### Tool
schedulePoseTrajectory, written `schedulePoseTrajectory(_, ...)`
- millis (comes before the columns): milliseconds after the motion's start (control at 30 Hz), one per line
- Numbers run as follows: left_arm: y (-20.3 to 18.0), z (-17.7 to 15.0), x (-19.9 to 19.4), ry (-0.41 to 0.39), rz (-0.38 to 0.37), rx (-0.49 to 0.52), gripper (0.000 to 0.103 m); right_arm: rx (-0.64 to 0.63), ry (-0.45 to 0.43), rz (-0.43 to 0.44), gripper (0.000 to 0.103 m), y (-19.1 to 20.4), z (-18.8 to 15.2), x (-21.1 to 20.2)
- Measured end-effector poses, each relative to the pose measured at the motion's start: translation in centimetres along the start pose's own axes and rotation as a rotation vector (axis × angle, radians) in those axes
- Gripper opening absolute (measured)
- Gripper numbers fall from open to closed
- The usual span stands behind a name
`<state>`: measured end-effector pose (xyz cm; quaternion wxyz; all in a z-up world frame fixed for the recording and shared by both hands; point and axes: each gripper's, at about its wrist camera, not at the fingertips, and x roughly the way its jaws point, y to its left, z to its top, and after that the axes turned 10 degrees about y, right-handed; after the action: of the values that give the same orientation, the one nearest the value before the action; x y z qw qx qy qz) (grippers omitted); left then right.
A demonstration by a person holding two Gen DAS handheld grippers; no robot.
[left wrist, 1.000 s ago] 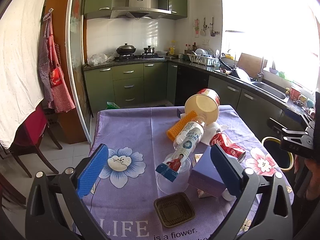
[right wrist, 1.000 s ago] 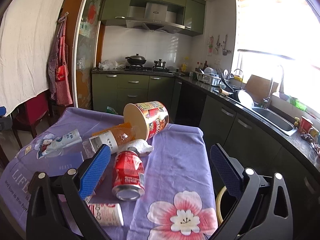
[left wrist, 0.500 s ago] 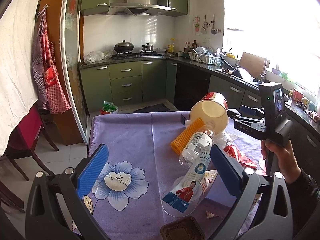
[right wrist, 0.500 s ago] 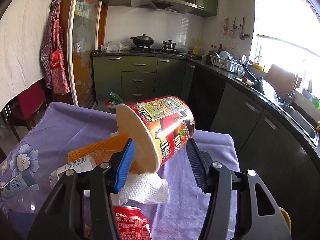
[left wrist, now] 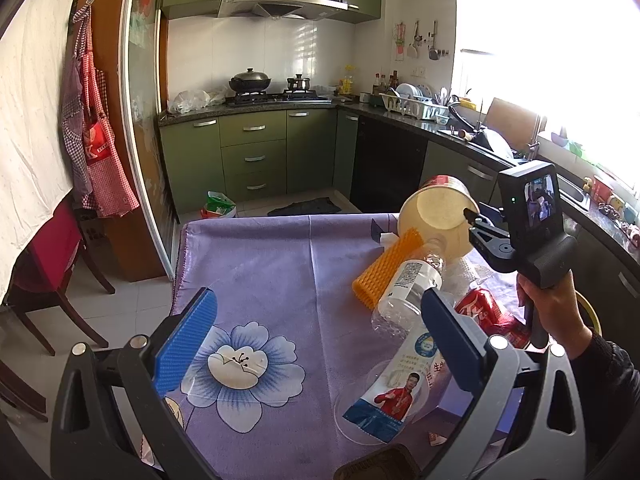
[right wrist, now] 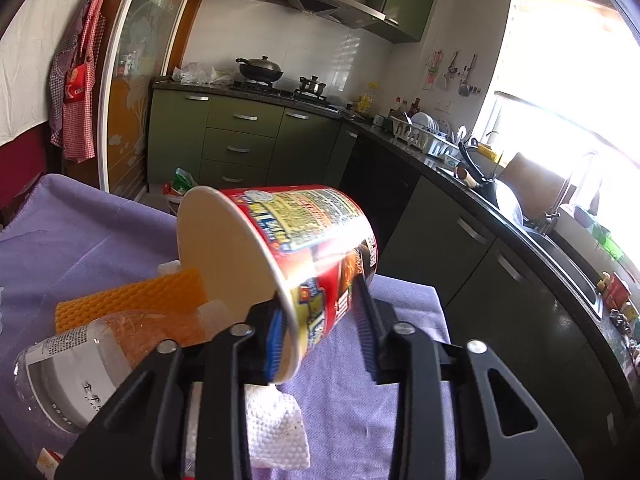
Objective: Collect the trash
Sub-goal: 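Grasp the red-printed paper cup with the right gripper and lift it, then carry the paper cup over the yellow-rimmed bin and open the right gripper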
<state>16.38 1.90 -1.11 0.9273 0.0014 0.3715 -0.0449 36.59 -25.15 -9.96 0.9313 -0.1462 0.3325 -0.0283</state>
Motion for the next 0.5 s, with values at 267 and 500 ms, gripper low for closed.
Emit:
schedulePoseTrajectory(267, 0.2, -0.2, -0.2, -0.005, 0.005, 0.003, 0.097, 0.013, -0.031, -0.061, 0.005, -0.9, 0.1, 0.8)
schedulePoseTrajectory(500, -0.1, -0.3, -0.4, -0.006, 0.009, 0.008, 0.097, 0.021, -0.069, -0.136, 0.004, -2.1, 0.6, 0.6)
